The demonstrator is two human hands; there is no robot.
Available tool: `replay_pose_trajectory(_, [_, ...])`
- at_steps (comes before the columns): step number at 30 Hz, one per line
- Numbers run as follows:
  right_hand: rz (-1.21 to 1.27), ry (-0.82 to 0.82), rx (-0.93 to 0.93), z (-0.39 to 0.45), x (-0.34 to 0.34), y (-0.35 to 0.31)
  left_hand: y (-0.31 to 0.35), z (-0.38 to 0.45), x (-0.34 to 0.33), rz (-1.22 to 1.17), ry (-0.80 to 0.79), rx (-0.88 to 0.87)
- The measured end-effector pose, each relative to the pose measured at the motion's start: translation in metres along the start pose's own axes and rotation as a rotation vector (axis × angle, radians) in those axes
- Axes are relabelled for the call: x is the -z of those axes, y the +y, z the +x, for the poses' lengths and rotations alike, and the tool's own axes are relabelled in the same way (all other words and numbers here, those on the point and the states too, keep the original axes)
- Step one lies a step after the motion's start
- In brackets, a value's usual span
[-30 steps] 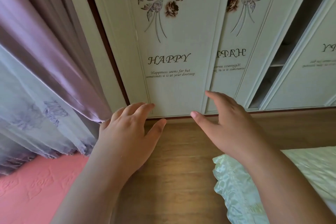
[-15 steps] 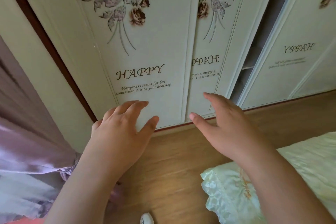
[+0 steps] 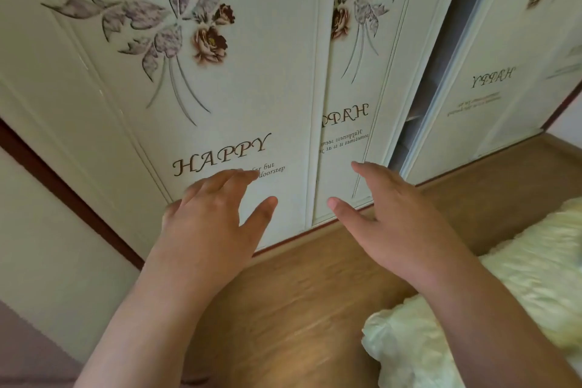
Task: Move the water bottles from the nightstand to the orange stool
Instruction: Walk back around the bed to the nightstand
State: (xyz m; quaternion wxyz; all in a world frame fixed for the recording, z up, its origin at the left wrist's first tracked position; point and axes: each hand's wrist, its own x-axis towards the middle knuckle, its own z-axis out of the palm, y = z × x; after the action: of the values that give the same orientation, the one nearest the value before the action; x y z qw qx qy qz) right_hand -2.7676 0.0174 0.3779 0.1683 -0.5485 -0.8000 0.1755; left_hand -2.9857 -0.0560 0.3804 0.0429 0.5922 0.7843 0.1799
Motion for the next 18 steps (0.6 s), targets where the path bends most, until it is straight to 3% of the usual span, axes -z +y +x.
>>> replay_pose_trajectory(7, [0.043, 0.02, -0.093, 0.064, -0.006, 0.031, 0.01, 0.073, -0.026, -0.007, -0.079, -0.07])
replay_pose_trajectory(18, [0.134, 0.04, -0.1, 0.201, 0.027, 0.109, 0.083, 0.204, -0.052, 0.074, -0.05, -0.086])
